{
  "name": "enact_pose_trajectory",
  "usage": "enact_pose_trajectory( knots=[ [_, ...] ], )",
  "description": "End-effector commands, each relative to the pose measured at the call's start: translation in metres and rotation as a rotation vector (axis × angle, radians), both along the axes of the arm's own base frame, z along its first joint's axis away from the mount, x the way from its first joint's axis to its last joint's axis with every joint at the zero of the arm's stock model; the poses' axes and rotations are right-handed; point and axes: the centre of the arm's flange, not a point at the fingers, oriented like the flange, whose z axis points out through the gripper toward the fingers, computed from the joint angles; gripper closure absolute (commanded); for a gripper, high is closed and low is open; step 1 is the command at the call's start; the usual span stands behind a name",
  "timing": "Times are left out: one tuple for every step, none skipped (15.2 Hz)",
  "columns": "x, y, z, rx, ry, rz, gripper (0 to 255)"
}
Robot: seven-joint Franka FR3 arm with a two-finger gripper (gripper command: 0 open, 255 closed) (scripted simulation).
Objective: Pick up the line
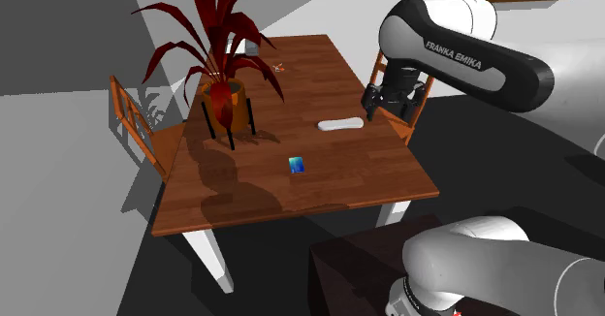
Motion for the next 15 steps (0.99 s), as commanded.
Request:
enact_pose_trajectory(
  knots=[
    [0.000,0.000,0.000,0.000,0.000,0.000,0],
    [0.007,0.007,-0.009,-0.002,-0.002,0.001,0],
    [0.014,0.014,-0.018,-0.003,-0.003,0.002,0],
    [0.022,0.020,-0.026,-0.005,-0.005,0.002,0],
    [0.029,0.027,-0.035,-0.007,-0.006,0.003,0],
    [0.036,0.034,-0.044,-0.008,-0.008,0.004,0],
    [0.043,0.041,-0.053,-0.010,-0.009,0.005,0],
    [0.051,0.047,-0.061,-0.012,-0.011,0.005,0],
    [0.058,0.054,-0.070,-0.014,-0.012,0.006,0],
    [0.065,0.061,-0.079,-0.015,-0.014,0.007,0],
    [0.072,0.067,-0.088,-0.017,-0.015,0.008,0],
    [0.080,0.074,-0.096,-0.019,-0.017,0.009,0],
    [0.087,0.081,-0.105,-0.020,-0.018,0.009,0],
    [0.094,0.087,-0.114,-0.022,-0.020,0.010,0],
    [0.101,0.094,-0.123,-0.024,-0.022,0.011,0]
  ],
)
